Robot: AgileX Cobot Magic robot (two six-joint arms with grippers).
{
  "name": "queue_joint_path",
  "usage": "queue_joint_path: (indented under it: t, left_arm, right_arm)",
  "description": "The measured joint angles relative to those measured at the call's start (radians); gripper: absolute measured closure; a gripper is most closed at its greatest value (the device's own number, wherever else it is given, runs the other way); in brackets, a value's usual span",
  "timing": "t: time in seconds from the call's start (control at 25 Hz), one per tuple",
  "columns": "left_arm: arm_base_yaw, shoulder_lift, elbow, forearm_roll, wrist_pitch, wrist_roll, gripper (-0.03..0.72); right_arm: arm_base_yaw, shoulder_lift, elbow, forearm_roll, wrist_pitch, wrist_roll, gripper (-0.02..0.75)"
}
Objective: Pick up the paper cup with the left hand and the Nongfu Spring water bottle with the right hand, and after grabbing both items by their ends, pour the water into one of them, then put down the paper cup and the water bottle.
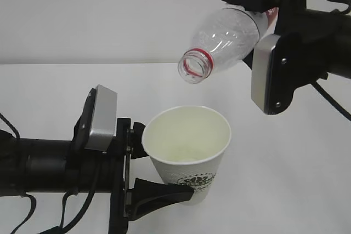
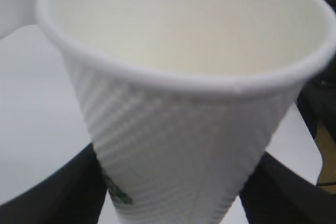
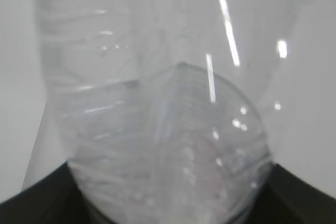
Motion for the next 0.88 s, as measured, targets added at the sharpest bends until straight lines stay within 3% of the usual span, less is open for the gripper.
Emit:
queue_joint_path:
  t: [0.88]
  left_arm:
    - [0.000, 0.000, 0.000, -0.002, 0.000, 0.000, 0.153]
  right_arm:
    - [0.000, 0.000, 0.000, 0.002, 0.000, -0.012, 0.234]
